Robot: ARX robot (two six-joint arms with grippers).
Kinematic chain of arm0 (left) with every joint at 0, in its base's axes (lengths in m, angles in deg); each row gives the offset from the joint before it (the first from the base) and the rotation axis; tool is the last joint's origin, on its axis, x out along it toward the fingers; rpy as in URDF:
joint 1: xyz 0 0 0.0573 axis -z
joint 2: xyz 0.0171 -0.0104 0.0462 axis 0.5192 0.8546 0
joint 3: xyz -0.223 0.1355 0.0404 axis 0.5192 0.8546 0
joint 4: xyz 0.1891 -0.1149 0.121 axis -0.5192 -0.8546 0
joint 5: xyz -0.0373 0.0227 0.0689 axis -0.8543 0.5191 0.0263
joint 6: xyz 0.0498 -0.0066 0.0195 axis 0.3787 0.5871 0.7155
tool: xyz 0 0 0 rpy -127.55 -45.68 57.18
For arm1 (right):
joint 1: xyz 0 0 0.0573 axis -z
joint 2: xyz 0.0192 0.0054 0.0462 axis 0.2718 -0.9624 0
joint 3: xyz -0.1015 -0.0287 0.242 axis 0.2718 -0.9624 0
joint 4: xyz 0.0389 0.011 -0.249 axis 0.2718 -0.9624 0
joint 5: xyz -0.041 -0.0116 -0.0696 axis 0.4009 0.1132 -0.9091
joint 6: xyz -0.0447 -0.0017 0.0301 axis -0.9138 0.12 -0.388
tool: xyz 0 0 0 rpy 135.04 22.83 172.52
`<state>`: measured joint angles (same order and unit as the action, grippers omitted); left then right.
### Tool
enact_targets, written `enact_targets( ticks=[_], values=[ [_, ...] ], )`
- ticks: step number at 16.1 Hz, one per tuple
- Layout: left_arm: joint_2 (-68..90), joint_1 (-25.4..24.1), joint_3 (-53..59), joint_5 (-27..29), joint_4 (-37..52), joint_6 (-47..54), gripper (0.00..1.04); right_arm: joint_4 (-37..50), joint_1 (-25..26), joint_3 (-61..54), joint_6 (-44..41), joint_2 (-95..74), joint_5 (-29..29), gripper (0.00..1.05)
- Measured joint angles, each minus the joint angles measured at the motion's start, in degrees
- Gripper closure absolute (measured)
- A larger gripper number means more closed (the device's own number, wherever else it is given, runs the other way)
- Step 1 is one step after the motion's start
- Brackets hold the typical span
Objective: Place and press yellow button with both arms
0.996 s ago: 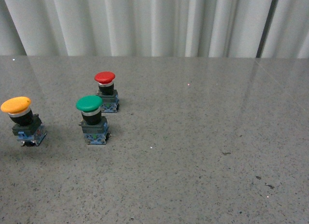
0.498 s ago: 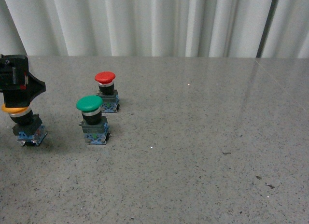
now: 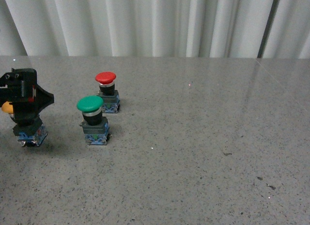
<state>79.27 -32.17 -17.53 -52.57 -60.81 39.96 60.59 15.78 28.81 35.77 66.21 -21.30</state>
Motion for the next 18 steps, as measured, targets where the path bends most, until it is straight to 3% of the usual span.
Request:
enact_targets(
  ticks=[4,8,9,10,11,15,18],
  values=[
    [0.8,0.0,0.2,0.0,0.4,0.7,0.08,0.0,0.0,0.0,0.0,0.0,0.0,0.07],
    [0.5,0.3,0.5,0.4,0.2,1.6,0.5,0.0,0.0,0.0,0.0,0.0,0.0,0.07],
    [-1.4,0.5,0.6,1.0,-1.3,1.7,0.66,0.0,0.0,0.0,0.0,0.0,0.0,0.07],
    [-10.5,3.2,-0.4,1.2,-6.2,1.8,0.67,0.0,0.0,0.0,0.0,0.0,0.0,0.07],
    [-15.7,10.8,-8.5,3.1,-7.6,1.2,0.67,0.0,0.0,0.0,0.0,0.0,0.0,0.07],
    [-2.8,26.5,-18.4,8.4,-5.1,-5.6,0.67,0.0,0.0,0.0,0.0,0.0,0.0,0.07],
    [4.7,32.4,-21.9,10.9,-3.4,-11.2,0.68,0.0,0.0,0.0,0.0,0.0,0.0,0.07]
  ],
)
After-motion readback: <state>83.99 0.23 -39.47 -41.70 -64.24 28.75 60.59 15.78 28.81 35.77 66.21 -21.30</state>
